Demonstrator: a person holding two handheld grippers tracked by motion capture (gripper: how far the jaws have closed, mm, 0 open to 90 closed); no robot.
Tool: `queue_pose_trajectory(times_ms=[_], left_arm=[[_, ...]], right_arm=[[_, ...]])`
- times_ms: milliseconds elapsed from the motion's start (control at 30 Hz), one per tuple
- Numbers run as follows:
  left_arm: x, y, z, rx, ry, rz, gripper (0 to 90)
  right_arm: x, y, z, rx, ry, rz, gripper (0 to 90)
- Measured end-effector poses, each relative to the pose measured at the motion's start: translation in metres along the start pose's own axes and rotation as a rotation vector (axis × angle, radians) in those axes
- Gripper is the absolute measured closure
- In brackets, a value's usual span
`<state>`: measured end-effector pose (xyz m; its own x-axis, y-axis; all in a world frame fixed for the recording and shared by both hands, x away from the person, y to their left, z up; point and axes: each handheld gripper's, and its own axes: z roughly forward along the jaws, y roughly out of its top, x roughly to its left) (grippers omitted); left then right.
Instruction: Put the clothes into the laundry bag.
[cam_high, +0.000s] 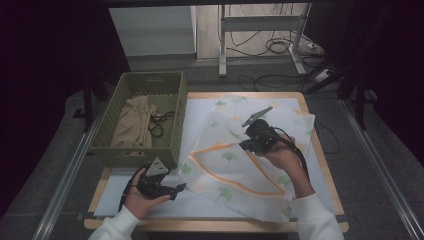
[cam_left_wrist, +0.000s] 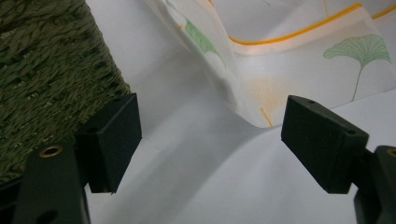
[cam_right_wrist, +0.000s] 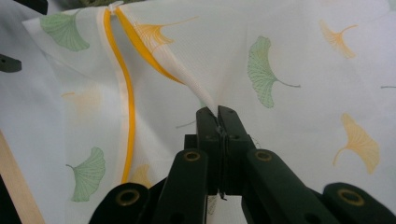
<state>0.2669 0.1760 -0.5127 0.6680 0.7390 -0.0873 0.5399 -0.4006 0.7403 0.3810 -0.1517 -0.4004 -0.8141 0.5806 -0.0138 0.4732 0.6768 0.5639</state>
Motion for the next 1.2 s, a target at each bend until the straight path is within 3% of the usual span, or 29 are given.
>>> queue_pose_trajectory(times_ms=[600, 967, 1200], left_arm=[[-0.001, 0.0, -0.002, -0.003, -0.002, 0.008, 19.7], [-0.003, 0.001, -0.003, -0.008, -0.001, 0.009, 19.7], [-0.01, 0.005, -0.009, -0.016, 0.008, 0.033, 19.6]], right_arm=[[-0.005, 0.005, -0.017, -0.072, -0.012, 0.023, 87.8], [-0.01, 0.004, -0.022, -0.091, -0.002, 0.033, 87.8], [-0.011, 0.002, -0.022, -0.09, 0.0, 0.035, 87.8]])
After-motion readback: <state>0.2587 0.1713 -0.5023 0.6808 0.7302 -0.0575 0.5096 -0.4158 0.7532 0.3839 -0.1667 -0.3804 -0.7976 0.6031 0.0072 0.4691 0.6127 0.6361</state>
